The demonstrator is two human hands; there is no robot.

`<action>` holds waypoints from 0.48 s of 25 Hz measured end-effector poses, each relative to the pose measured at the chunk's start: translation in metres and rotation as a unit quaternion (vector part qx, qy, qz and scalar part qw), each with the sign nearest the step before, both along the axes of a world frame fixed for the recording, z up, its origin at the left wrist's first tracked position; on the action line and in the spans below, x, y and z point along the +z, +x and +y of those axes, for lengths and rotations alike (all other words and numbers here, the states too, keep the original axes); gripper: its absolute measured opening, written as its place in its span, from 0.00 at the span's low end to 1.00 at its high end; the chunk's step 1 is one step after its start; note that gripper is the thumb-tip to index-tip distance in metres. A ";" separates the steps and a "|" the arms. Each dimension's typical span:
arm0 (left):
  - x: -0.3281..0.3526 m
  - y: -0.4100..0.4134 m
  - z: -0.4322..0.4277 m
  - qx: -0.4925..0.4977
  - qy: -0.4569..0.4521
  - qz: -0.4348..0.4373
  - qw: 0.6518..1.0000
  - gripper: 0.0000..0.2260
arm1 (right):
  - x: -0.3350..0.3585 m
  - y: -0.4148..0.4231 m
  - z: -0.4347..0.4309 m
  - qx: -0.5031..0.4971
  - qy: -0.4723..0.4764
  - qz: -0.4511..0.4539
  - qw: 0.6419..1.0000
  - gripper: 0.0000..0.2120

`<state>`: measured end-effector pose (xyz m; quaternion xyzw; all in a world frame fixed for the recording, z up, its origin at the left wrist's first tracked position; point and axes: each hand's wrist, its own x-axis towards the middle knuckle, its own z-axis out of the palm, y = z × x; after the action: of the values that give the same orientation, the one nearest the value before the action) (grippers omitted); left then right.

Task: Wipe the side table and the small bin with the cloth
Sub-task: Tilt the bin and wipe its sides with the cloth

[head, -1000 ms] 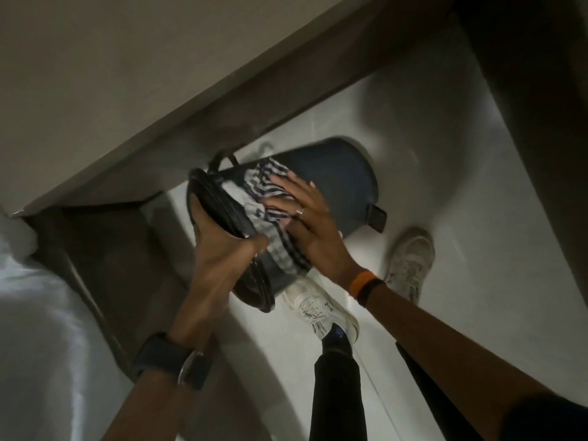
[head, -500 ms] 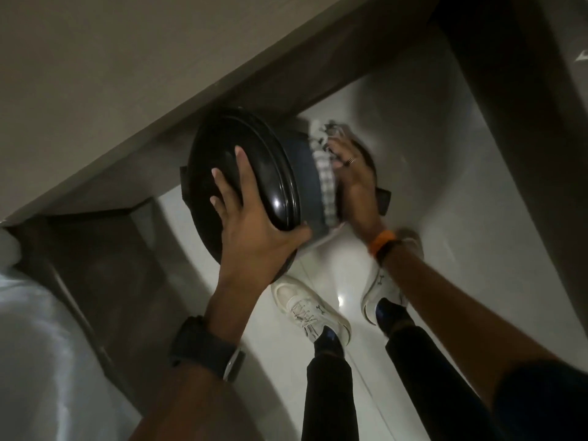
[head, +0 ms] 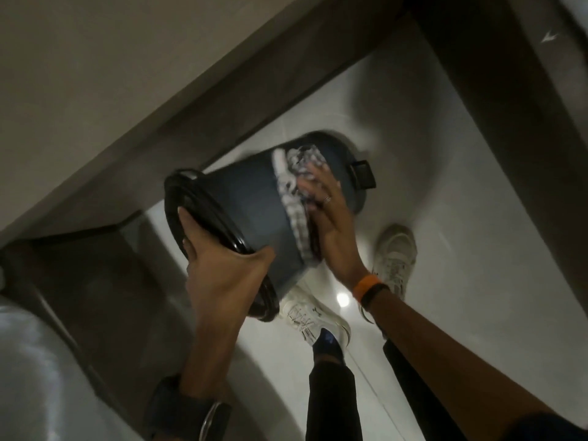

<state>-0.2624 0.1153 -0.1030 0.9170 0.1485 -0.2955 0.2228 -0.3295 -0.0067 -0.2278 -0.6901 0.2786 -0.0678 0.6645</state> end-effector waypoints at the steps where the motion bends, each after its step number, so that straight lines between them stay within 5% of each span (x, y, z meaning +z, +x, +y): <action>1: 0.001 0.002 0.003 0.016 -0.004 -0.010 1.000 0.54 | 0.003 -0.007 0.000 0.038 -0.017 -0.004 0.999 0.20; 4: 0.001 0.014 0.001 0.023 0.003 -0.048 0.999 0.48 | -0.005 0.012 -0.024 0.066 -0.020 0.016 0.997 0.16; 7: 0.004 0.017 -0.010 -0.119 0.010 -0.005 0.993 0.55 | -0.016 0.071 -0.063 -0.024 0.088 0.087 0.992 0.15; 9: 0.003 0.024 -0.016 -0.190 0.018 0.008 0.982 0.56 | -0.008 0.097 -0.073 -0.012 0.073 0.117 0.990 0.16; 12: 0.000 0.044 -0.020 -0.179 0.004 -0.013 0.984 0.51 | 0.025 0.070 -0.023 0.055 -0.021 -0.043 0.997 0.18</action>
<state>-0.2186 0.0957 -0.1030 0.9335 -0.0195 -0.3179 0.1645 -0.2597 -0.0295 -0.2024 -0.7144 0.2103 -0.0663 0.6641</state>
